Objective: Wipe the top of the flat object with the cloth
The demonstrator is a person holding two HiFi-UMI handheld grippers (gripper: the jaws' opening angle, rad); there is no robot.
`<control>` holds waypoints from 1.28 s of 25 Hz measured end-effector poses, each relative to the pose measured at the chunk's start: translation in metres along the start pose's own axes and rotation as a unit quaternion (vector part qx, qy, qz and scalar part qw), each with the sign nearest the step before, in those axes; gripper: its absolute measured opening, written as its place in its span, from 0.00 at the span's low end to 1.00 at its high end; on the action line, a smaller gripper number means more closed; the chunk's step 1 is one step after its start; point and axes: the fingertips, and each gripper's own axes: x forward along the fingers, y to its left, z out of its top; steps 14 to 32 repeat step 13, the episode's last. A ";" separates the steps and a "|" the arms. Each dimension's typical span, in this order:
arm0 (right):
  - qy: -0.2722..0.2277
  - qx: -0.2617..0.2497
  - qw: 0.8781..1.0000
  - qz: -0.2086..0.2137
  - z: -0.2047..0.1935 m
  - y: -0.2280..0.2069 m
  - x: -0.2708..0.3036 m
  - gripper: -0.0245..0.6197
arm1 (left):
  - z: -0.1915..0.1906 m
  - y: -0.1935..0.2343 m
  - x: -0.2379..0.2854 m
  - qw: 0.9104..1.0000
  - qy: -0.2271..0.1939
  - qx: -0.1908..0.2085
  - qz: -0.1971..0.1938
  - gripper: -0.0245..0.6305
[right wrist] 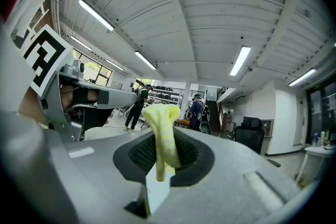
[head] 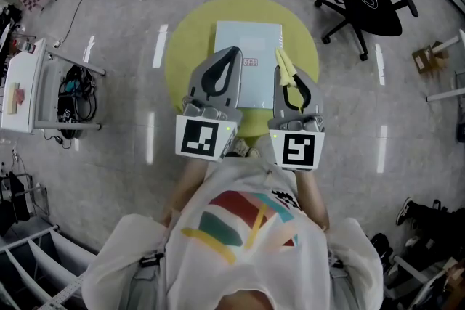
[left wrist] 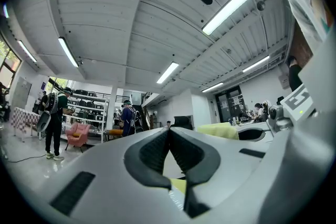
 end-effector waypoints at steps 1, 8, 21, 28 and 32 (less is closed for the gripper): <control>-0.001 0.001 1.000 0.000 0.001 0.000 0.000 0.08 | 0.001 0.000 0.000 1.000 -0.001 0.000 0.001 0.06; -0.004 0.004 1.000 -0.002 0.003 -0.002 -0.005 0.08 | 0.002 0.000 -0.003 1.000 -0.002 0.003 0.004 0.06; -0.007 0.009 1.000 -0.005 0.002 -0.005 -0.010 0.08 | 0.003 -0.002 -0.007 1.000 -0.004 0.007 0.007 0.06; -0.007 0.009 1.000 -0.005 0.002 -0.005 -0.010 0.08 | 0.003 -0.002 -0.007 1.000 -0.004 0.007 0.007 0.06; -0.007 0.009 1.000 -0.005 0.002 -0.005 -0.010 0.08 | 0.003 -0.002 -0.007 1.000 -0.004 0.007 0.007 0.06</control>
